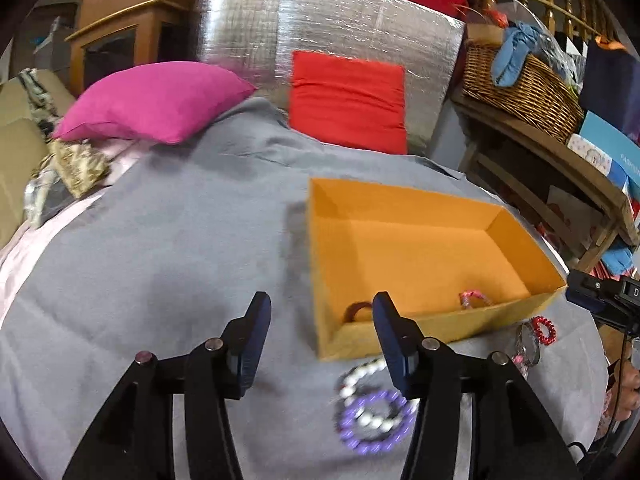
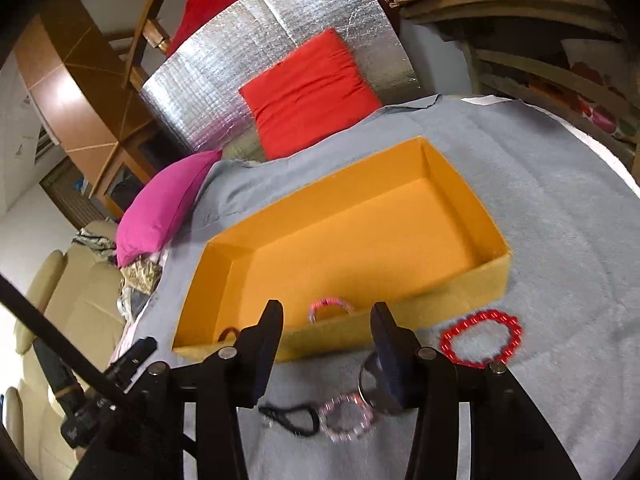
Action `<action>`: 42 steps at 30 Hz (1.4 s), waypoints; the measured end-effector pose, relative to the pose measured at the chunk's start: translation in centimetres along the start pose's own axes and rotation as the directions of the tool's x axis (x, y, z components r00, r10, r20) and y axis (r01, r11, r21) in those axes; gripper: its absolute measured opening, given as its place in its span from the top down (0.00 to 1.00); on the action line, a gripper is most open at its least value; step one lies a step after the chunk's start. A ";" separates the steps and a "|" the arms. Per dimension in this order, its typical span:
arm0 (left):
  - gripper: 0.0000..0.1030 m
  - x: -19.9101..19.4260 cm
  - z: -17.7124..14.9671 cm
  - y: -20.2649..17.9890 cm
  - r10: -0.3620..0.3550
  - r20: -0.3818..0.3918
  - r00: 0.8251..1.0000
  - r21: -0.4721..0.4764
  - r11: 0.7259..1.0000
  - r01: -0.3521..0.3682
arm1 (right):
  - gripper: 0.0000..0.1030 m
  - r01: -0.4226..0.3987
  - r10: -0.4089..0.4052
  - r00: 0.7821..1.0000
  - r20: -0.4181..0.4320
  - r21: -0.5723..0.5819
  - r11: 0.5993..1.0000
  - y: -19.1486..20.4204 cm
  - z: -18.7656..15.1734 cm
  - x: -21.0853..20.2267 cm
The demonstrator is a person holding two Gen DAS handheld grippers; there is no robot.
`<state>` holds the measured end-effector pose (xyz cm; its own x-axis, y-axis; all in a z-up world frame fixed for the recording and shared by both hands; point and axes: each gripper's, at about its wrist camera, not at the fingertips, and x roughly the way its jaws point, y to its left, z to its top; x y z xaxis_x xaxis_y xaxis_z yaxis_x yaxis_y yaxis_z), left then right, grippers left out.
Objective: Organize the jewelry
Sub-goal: 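Move both grippers back toward the remaining jewelry, then grasp the silver bangle with the right gripper while the left reaches the purple bracelet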
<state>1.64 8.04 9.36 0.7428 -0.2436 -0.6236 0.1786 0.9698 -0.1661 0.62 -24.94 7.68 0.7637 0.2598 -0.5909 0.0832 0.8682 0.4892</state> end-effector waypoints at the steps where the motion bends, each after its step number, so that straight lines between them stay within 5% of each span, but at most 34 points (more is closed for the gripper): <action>1: 0.47 -0.4 -0.5 0.6 0.002 -0.010 1.000 -0.016 1.000 -0.002 | 0.53 -0.004 0.004 1.000 -0.012 -0.002 1.000 -0.1 -0.3 -0.2; 11: 0.47 -1.2 -4.0 -0.4 -0.082 -0.116 0.990 0.060 0.994 0.089 | 0.53 0.043 -0.037 0.998 -0.047 0.136 0.990 -5.6 -2.1 -3.5; 19: 0.47 1.6 -5.5 -1.1 -0.065 -0.250 0.966 0.092 0.992 0.090 | 0.53 0.051 -0.015 0.990 -0.144 0.245 0.968 -8.4 -2.3 -1.2; 23: 0.48 2.5 -5.6 -1.0 -0.122 -0.283 0.951 0.065 0.987 0.146 | 0.53 0.072 -0.020 0.978 -0.208 0.246 0.967 -7.8 -2.5 1.3; 31: 0.79 2.8 -6.2 -3.5 -0.203 -0.324 0.924 0.116 0.961 0.251 | 0.53 0.116 -0.044 0.957 -0.285 0.241 0.963 -6.7 -2.8 3.9; 34: 0.84 2.8 -6.4 -4.4 -0.221 -0.336 0.915 0.134 0.951 0.279 | 0.43 0.137 -0.059 0.951 -0.302 0.244 0.960 -6.5 -3.0 4.7; 40: 0.85 2.0 -5.8 -5.3 -0.225 -0.303 0.926 0.165 0.945 0.283 | 0.34 0.144 -0.072 0.950 -0.305 0.221 0.964 -4.5 -2.9 6.2; 42: 0.77 1.5 -5.5 -5.2 -0.210 -0.287 0.935 0.169 0.949 0.265 | 0.32 0.166 -0.103 0.948 -0.300 0.192 0.967 -3.6 -2.9 6.7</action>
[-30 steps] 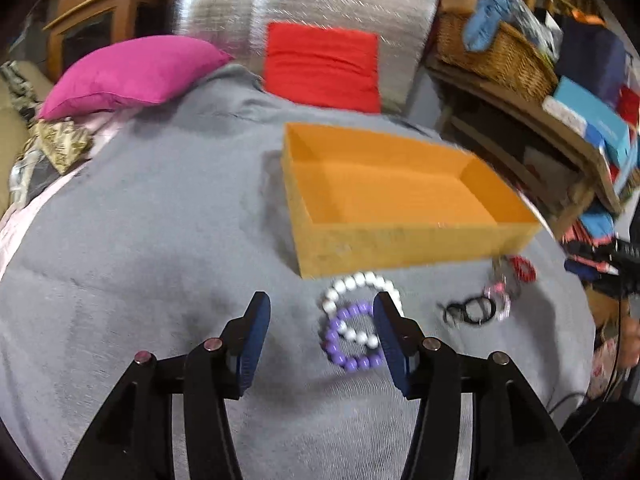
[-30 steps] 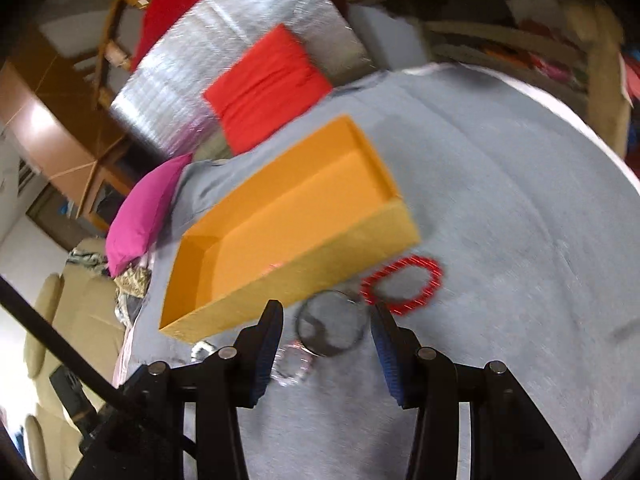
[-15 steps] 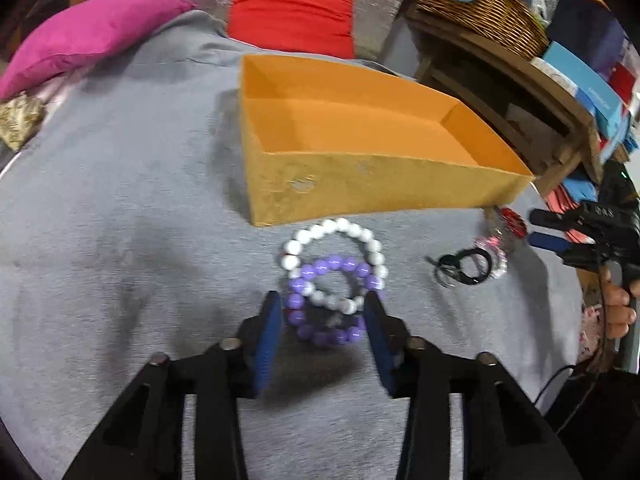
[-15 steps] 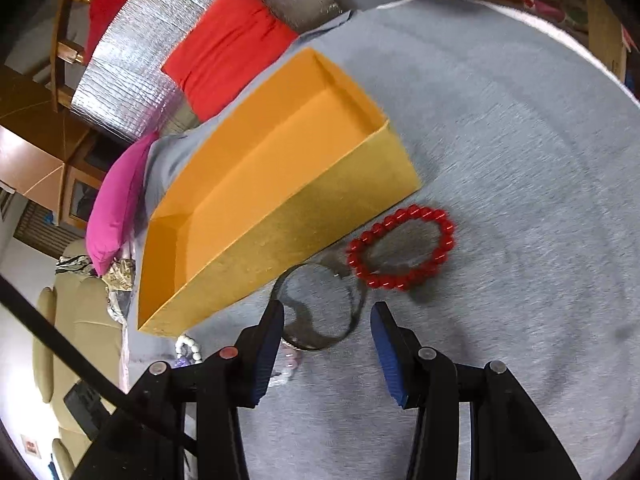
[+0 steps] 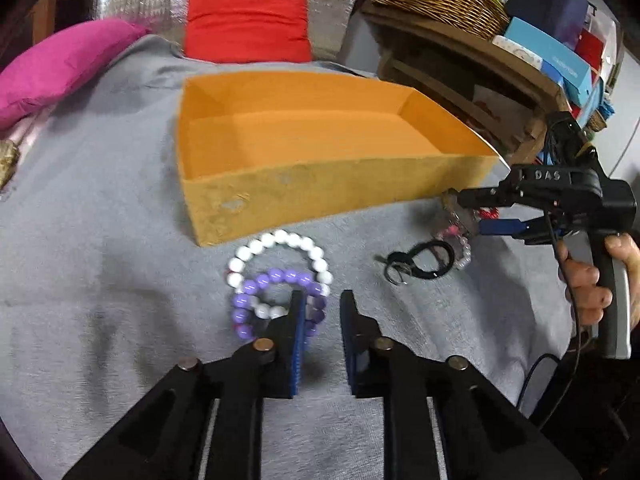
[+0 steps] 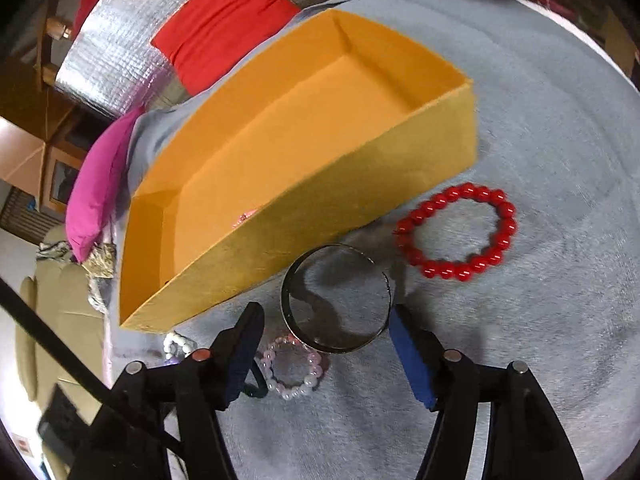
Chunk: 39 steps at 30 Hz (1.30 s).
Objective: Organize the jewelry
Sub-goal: 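Grasp the silver bangle with the right gripper while the left reaches the purple bracelet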
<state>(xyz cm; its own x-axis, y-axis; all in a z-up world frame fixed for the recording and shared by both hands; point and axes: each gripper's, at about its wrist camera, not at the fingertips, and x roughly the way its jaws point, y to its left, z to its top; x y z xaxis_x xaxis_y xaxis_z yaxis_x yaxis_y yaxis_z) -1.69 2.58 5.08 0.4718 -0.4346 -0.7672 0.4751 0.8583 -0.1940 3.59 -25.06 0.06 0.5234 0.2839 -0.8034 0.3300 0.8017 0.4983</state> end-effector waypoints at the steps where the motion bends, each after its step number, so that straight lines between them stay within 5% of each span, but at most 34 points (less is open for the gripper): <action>1: 0.74 -0.6 0.1 0.1 0.009 0.022 1.000 0.003 1.000 -0.009 | 0.32 0.012 -0.012 1.000 0.004 -0.007 1.000 0.3 0.1 0.1; 3: 0.43 -1.5 0.0 0.3 0.063 0.061 0.996 0.018 0.998 -0.064 | 0.31 0.065 -0.064 0.998 0.024 -0.023 0.998 1.0 0.0 0.3; 5: 0.31 -2.2 -0.1 0.6 0.121 0.101 0.988 0.028 0.992 -0.125 | 0.29 0.116 -0.114 0.992 0.048 -0.033 0.993 1.8 -0.1 0.7; 12: 0.30 0.4 -0.3 0.4 0.109 0.005 0.994 0.047 0.993 -0.109 | 0.26 0.323 -0.307 0.939 0.154 -0.093 0.942 4.3 -1.1 2.0; 16: 0.30 1.5 -0.7 -0.2 0.078 -0.033 0.996 0.062 0.995 -0.076 | 0.38 0.371 -0.349 0.920 0.180 -0.108 0.922 4.8 -1.4 2.0; 20: 0.31 2.1 -0.6 0.5 0.045 -0.042 0.998 0.001 0.999 -0.045 | 0.38 0.357 -0.332 0.925 0.186 -0.122 0.926 4.2 -1.5 1.6; 24: 0.61 2.2 -0.7 0.5 0.016 -0.049 0.999 0.000 1.000 -0.016 | 0.38 0.332 -0.307 0.936 0.174 -0.134 0.934 2.8 -1.5 0.8; 29: 0.79 1.9 -0.9 -0.8 -0.029 -0.049 0.998 0.078 0.996 0.033 | 0.38 0.267 -0.250 0.959 0.134 -0.131 0.955 1.3 -1.1 -0.4; 39: 0.90 1.9 -0.6 -2.5 -0.115 -0.036 0.993 0.122 0.985 0.119 | 0.38 0.179 -0.166 0.981 0.101 -0.132 0.975 -1.6 -0.7 -2.6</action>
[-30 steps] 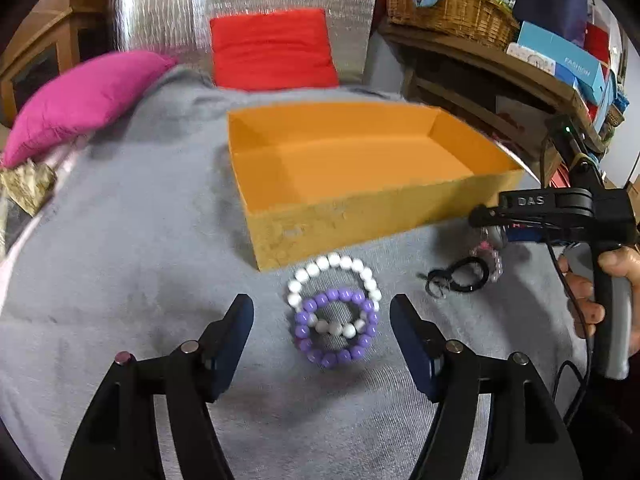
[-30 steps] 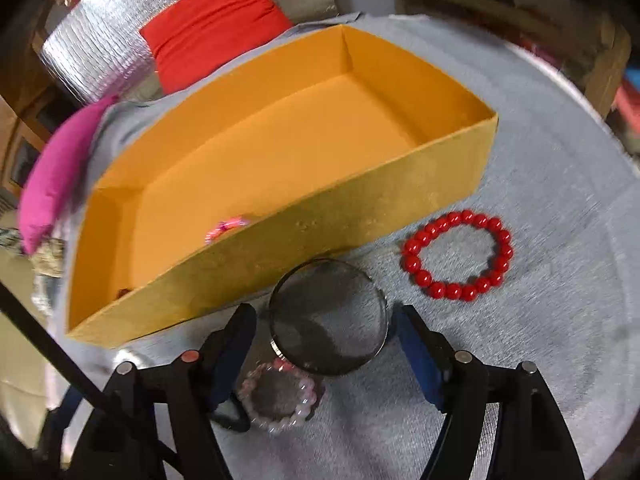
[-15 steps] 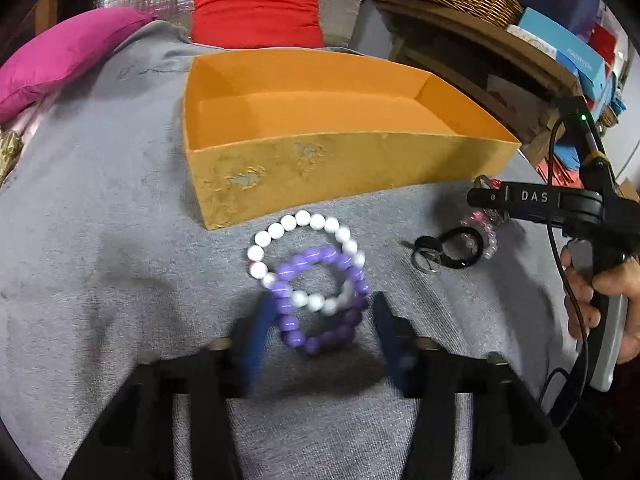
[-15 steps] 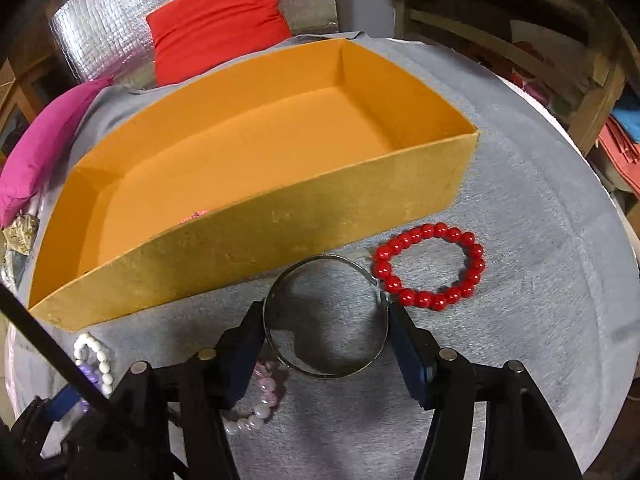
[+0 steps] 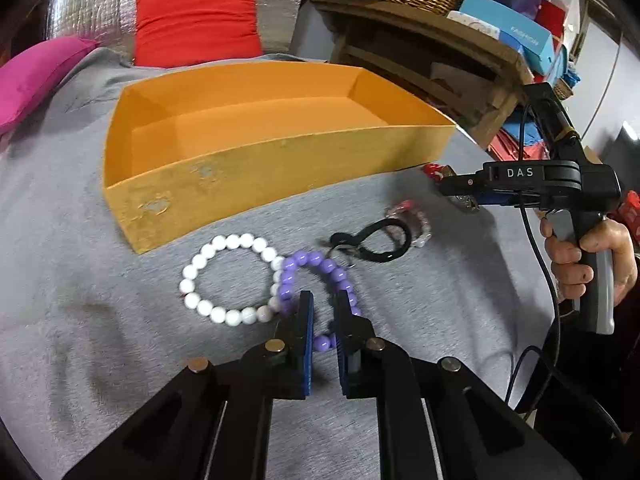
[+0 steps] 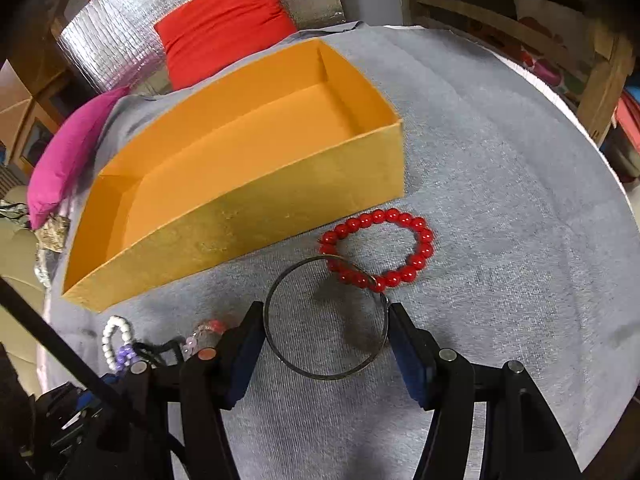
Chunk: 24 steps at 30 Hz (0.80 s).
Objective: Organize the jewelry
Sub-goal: 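Grasp the silver bangle with the right gripper while the left reaches the purple bracelet, then grasp and lift the purple bead bracelet with the left gripper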
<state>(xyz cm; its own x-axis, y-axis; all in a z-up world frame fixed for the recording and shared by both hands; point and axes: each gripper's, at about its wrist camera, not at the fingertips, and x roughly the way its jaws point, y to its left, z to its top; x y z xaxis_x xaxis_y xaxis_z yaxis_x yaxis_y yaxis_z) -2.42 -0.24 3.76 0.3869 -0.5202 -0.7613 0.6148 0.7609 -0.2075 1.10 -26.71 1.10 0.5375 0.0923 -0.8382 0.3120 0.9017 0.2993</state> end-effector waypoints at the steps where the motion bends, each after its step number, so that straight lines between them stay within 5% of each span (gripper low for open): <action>1: 0.90 0.2 0.0 -0.1 -0.002 0.000 1.000 0.003 1.000 0.002 | 0.38 -0.013 0.013 1.000 0.000 0.005 1.000 -0.3 0.0 -0.2; 8: 0.89 -0.3 0.0 0.3 0.064 -0.003 0.998 0.011 0.998 -0.064 | 0.38 -0.025 0.025 1.000 -0.004 0.013 1.000 -1.7 0.0 -0.6; 15: 0.74 -2.0 -1.4 0.1 0.070 -0.007 0.998 0.042 0.997 -0.070 | 0.38 -0.033 0.033 0.999 -0.007 0.007 0.999 -2.1 -0.2 -0.8; 24: 0.67 0.0 -1.8 1.6 0.079 -0.079 0.994 -0.086 0.993 -0.086 | 0.38 -0.008 0.008 1.000 -0.013 0.001 1.000 -1.7 -1.0 -0.5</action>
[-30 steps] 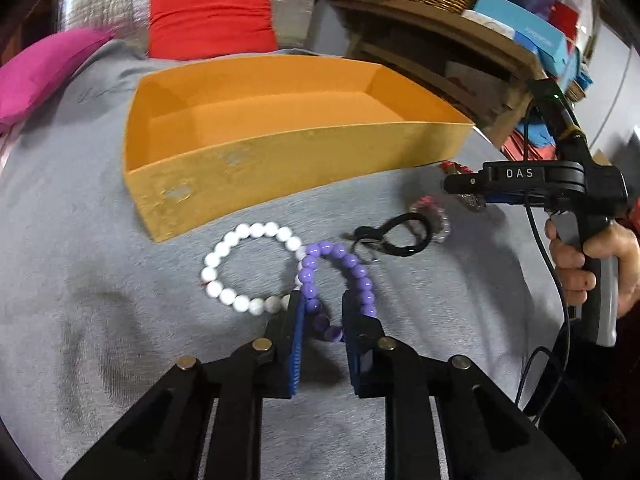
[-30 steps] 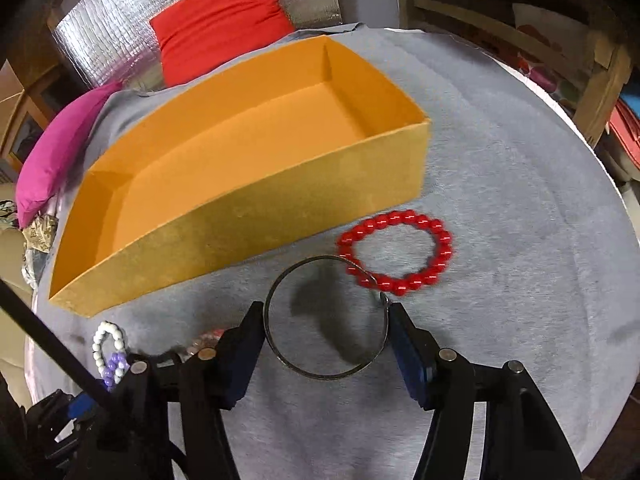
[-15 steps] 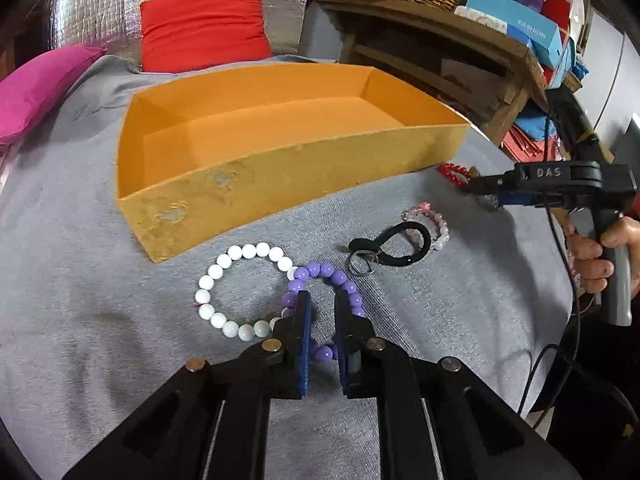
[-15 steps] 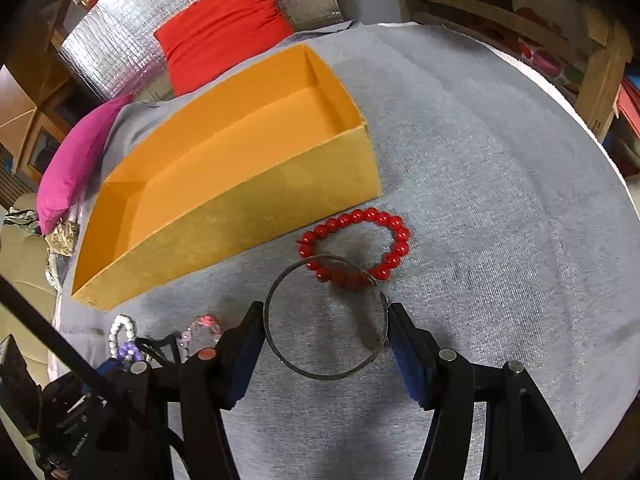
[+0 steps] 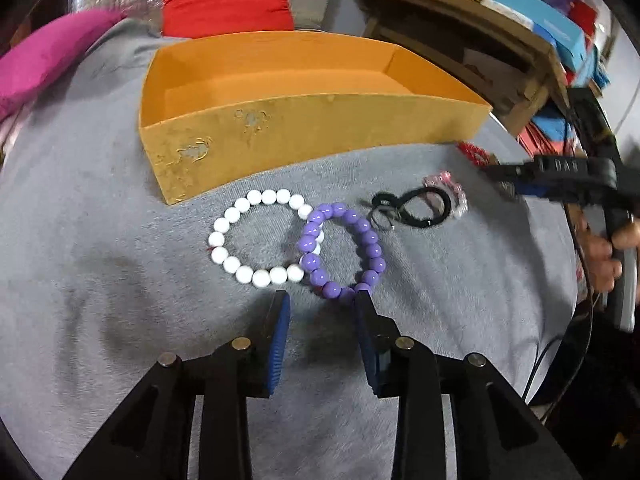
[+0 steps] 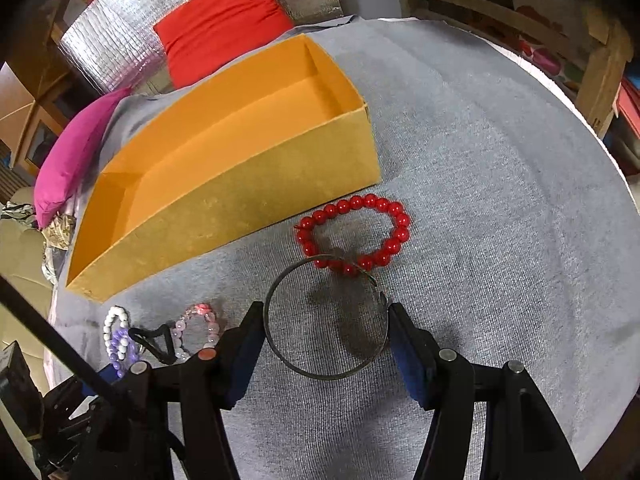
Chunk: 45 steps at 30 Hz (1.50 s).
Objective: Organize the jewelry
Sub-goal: 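Grasp and lift the purple bead bracelet with the left gripper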
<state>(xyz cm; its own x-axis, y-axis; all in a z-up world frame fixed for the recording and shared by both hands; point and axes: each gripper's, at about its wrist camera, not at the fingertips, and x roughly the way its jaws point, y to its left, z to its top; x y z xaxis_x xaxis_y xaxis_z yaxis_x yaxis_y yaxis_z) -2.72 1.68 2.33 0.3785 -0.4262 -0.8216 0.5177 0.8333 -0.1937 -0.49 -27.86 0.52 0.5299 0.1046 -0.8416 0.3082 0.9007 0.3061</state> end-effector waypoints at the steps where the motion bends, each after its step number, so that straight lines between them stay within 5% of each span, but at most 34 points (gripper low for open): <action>1: 0.67 0.1 0.3 0.0 -0.015 0.003 1.000 -0.012 1.000 0.015 | 0.38 0.001 -0.001 1.000 0.001 -0.002 1.000 0.1 0.0 0.0; 7: 0.66 0.5 1.0 -0.2 -0.092 0.000 0.996 -0.075 0.993 0.092 | 0.38 -0.004 0.004 1.000 0.000 -0.015 1.000 0.6 0.1 0.1; 9: 0.54 0.5 1.2 0.0 -0.136 0.004 0.991 -0.111 0.984 0.136 | 0.38 -0.006 0.006 1.000 -0.001 -0.012 1.000 0.4 0.1 0.1; 17: 0.55 1.9 2.5 0.8 -0.197 0.038 0.980 -0.248 0.948 0.200 | 0.38 0.000 0.000 1.000 -0.002 -0.018 1.000 0.3 0.0 0.1; 19: 0.60 2.2 2.7 0.9 -0.201 0.047 0.978 -0.275 0.939 0.207 | 0.38 0.002 -0.002 1.000 -0.002 -0.026 1.000 0.4 -0.1 0.1; 20: 0.71 2.2 2.8 0.7 -0.196 0.048 0.980 -0.277 0.939 0.201 | 0.38 0.002 -0.002 1.000 -0.003 -0.027 1.000 0.4 -0.1 0.1; 24: 0.89 2.5 3.0 0.1 -0.159 0.059 0.985 -0.261 0.950 0.169 | 0.38 -0.006 0.005 1.000 -0.004 -0.026 1.000 0.4 -0.1 0.0; 37: 0.81 3.3 3.9 -0.7 -0.145 0.094 0.985 -0.250 0.954 0.165 | 0.38 -0.011 0.010 1.000 -0.002 -0.022 1.000 0.2 -0.3 -0.2; 45: 0.91 3.4 4.6 -2.4 -0.120 0.114 0.986 -0.188 0.972 0.140 | 0.38 -0.028 0.028 0.999 0.023 -0.033 0.999 0.5 -0.4 -1.2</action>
<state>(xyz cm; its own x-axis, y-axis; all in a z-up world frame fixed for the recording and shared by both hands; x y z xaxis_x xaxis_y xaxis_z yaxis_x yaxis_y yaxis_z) 0.80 -3.41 2.49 0.3983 -0.5607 -0.7259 0.4120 0.8164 -0.4046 -1.34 -27.37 1.49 0.5567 0.1204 -0.8219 0.2670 0.9110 0.3143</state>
